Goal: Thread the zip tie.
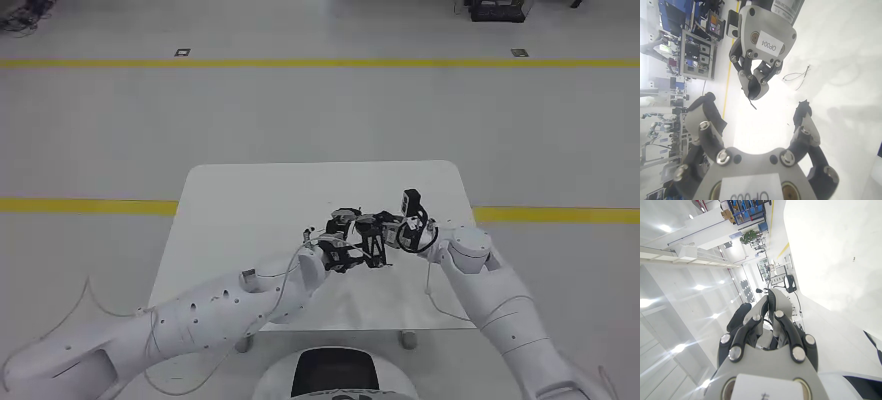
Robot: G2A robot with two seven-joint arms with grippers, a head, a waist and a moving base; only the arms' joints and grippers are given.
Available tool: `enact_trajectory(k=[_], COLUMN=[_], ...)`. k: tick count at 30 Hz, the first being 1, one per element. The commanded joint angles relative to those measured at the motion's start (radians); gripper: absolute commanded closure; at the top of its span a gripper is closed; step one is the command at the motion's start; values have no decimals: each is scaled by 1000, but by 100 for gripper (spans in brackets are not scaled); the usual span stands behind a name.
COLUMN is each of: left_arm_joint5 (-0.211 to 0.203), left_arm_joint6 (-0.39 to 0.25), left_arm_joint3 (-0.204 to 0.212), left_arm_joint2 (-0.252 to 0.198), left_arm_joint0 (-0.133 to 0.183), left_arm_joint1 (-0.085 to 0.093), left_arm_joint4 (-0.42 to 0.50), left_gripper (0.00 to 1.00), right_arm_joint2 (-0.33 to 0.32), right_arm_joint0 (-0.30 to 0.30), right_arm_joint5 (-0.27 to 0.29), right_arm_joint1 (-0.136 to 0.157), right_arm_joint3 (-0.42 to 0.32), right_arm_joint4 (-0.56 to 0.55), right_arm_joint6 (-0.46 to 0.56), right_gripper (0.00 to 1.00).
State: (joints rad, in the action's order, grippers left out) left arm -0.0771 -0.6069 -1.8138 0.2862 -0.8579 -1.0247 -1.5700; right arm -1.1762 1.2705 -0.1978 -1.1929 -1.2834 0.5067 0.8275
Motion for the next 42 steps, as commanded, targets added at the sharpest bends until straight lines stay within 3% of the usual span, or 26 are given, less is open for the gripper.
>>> enact_trajectory(k=[1,4,7,25,34,42], left_arm_joint5=[-2,2,10,29,40,48], left_arm_joint6=[-8,-15,-17,-33,-44,-45], left_arm_joint3=[2,4,5,6,5,4], left_arm_joint2=[-6,-16,-25,-66,-87,-97], left_arm_joint0=[7,16,23,59,74,81], left_arm_joint1=[0,0,0,6,8,8], left_arm_joint4=[0,0,0,0,0,0], left_gripper=[48,63,69,78,91,90], right_arm_joint2=[-3,-6,-6,0,4,6], right_arm_joint0=[1,4,7,7,6,3], right_arm_joint5=[-5,-13,-19,-28,-29,-23], right_arm_joint1=[2,4,6,11,12,14], right_arm_joint3=[-3,-11,-17,-21,-16,-9], right_arm_joint4=[-4,-11,-16,-17,-5,4], right_arm_joint6=[-6,-13,-14,-11,0,17], right_gripper=[100,100,100,100,100,100])
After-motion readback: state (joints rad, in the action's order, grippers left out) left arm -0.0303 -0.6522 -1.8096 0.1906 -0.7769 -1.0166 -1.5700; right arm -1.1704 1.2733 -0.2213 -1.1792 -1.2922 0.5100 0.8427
